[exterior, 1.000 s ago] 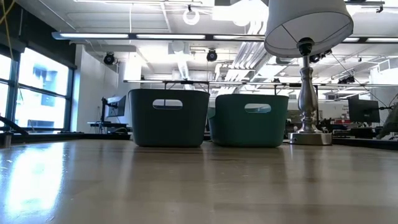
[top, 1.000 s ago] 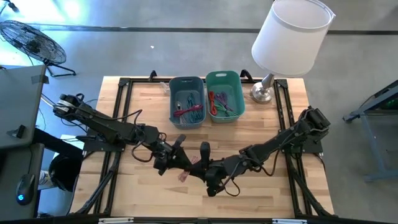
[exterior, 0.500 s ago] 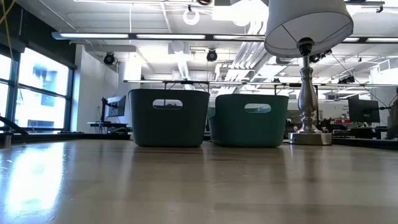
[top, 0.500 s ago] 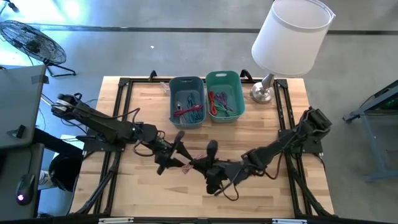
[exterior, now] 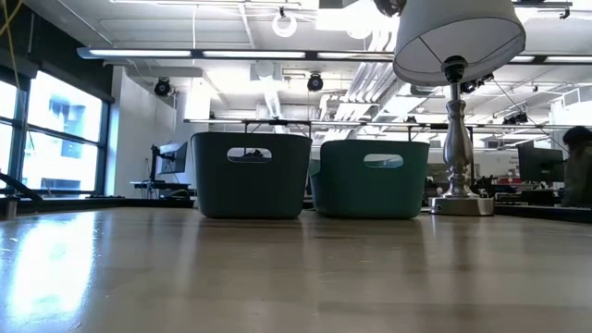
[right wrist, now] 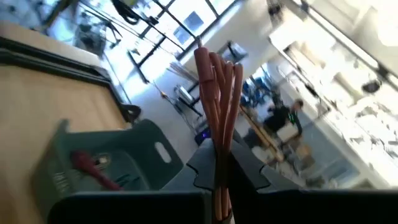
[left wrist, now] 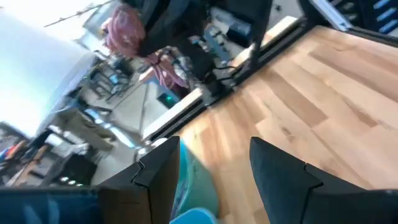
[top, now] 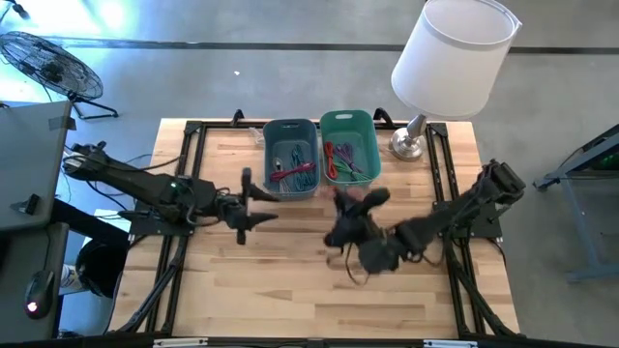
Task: Pick & Place USB Port
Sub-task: Put the brown charger cable into the green bin, then return to Home Position
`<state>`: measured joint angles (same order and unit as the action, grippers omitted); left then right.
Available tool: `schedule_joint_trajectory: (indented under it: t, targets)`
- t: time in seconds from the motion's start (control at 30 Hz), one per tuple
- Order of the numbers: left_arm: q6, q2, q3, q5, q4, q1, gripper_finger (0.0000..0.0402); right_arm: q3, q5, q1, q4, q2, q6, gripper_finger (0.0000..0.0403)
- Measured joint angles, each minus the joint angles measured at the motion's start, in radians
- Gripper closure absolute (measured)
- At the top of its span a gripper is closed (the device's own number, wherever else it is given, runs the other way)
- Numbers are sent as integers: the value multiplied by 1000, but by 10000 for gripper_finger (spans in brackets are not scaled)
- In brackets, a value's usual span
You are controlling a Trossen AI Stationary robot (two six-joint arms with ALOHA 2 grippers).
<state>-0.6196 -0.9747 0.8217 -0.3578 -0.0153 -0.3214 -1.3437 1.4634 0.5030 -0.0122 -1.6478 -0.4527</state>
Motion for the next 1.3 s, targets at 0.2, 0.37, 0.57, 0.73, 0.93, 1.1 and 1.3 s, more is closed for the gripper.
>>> schedule_joint_trajectory:
  t: [0.2, 0.37, 0.57, 0.73, 0.93, 1.1, 1.3]
  targets:
    - [11, 123, 0, -51, -119, 0, 213, 0, -162, -155, 214, 109, 224, 393]
    - [37, 213, 1, -86, -236, 0, 213, 0, -392, -331, 465, 163, 561, 393]
    - [68, 259, 0, -110, -361, 0, 213, 0, -565, -498, 600, 135, 738, 393]
    - [72, 257, -1, -142, -408, 0, 213, 0, -666, -600, 604, 92, 762, 393]
    - [64, 258, -1, -159, -436, 0, 213, 0, -793, -707, 616, 63, 770, 379]
    - [48, 258, -1, -160, -449, 0, 213, 0, -849, -739, 619, 56, 787, 306]
    - [48, 258, -1, -176, -481, 0, 213, 0, -856, -739, 622, 56, 744, 237]
